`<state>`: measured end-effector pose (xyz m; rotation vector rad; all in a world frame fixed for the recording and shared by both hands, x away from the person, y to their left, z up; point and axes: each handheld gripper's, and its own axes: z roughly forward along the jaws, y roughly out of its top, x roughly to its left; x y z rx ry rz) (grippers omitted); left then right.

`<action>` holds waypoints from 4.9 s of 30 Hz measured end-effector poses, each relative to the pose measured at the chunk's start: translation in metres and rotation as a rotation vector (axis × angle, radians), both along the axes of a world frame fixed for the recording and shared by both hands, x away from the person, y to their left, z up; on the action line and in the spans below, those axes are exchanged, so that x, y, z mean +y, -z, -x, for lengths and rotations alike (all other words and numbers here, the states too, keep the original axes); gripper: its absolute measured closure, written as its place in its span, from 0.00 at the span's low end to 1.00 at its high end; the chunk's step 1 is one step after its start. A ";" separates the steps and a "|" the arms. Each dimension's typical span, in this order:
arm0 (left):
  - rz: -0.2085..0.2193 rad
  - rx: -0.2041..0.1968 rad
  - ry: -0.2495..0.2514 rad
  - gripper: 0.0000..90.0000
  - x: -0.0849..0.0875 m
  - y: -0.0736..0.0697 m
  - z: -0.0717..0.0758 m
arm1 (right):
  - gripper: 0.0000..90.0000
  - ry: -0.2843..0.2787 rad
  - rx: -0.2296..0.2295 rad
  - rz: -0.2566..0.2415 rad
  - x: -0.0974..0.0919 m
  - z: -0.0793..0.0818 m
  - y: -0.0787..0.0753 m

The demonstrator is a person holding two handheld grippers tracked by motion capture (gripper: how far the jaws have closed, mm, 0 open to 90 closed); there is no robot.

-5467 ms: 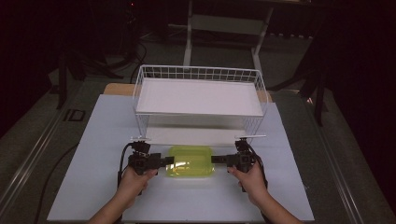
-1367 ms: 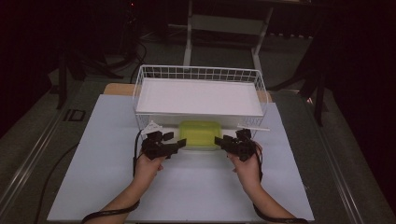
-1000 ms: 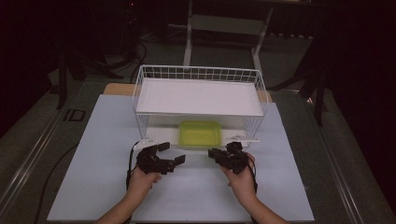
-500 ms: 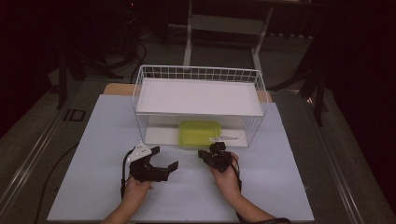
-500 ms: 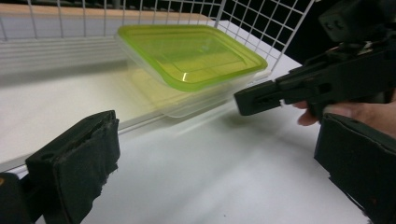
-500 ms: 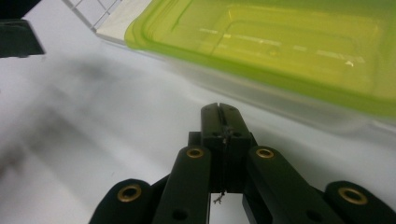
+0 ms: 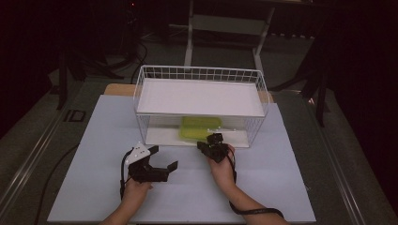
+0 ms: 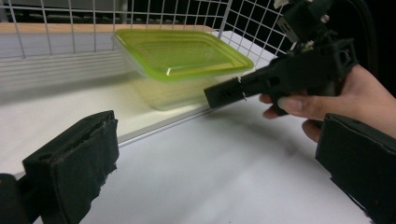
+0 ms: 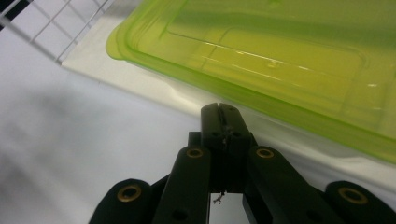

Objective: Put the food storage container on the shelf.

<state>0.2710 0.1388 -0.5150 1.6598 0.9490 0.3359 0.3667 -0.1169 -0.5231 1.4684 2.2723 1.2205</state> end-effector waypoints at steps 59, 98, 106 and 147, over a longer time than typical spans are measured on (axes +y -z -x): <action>-0.003 -0.043 0.166 0.00 -0.022 -0.013 0.000 | 0.18 -0.136 -0.141 -0.041 -0.031 0.027 -0.020; 0.006 -0.075 0.253 0.00 0.007 -0.030 0.037 | 0.21 -0.247 -0.256 -0.092 -0.092 0.096 -0.052; -0.002 -0.085 0.245 0.00 0.017 -0.028 0.050 | 0.19 -0.242 -0.254 -0.113 -0.116 0.107 -0.051; -0.008 -0.085 0.236 0.00 0.026 -0.003 0.060 | 0.16 -0.286 -0.271 -0.037 -0.159 0.109 -0.009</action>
